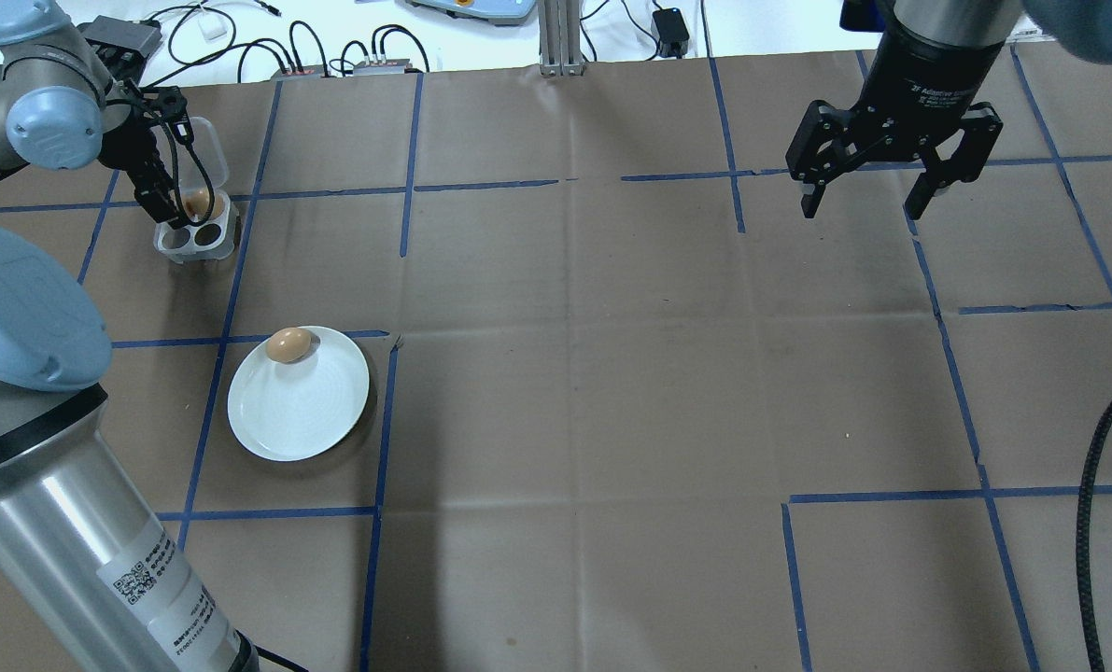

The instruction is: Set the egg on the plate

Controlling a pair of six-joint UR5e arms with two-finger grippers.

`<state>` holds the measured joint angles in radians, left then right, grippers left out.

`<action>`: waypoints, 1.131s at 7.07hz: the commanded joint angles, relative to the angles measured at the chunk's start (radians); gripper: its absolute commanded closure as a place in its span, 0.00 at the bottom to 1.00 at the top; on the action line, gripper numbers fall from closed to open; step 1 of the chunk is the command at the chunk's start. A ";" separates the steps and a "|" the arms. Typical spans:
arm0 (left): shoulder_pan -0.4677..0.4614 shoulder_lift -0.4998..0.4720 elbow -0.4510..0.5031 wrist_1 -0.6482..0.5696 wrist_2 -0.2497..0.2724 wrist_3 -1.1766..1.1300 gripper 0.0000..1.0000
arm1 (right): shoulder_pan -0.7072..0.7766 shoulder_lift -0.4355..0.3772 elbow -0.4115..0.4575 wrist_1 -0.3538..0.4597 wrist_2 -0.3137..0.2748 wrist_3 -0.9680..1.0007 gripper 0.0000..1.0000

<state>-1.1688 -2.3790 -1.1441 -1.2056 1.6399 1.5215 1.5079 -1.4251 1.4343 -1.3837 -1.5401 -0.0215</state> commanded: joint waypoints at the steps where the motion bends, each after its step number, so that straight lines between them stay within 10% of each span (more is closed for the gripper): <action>1: -0.002 0.000 0.000 0.003 -0.003 -0.003 0.38 | 0.000 0.000 0.000 0.000 0.000 0.000 0.00; 8: -0.012 0.084 -0.022 -0.015 -0.017 -0.012 0.63 | 0.000 0.000 0.000 0.000 0.000 0.000 0.00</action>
<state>-1.1803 -2.3352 -1.1563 -1.2086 1.6202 1.5118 1.5079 -1.4251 1.4343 -1.3837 -1.5401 -0.0215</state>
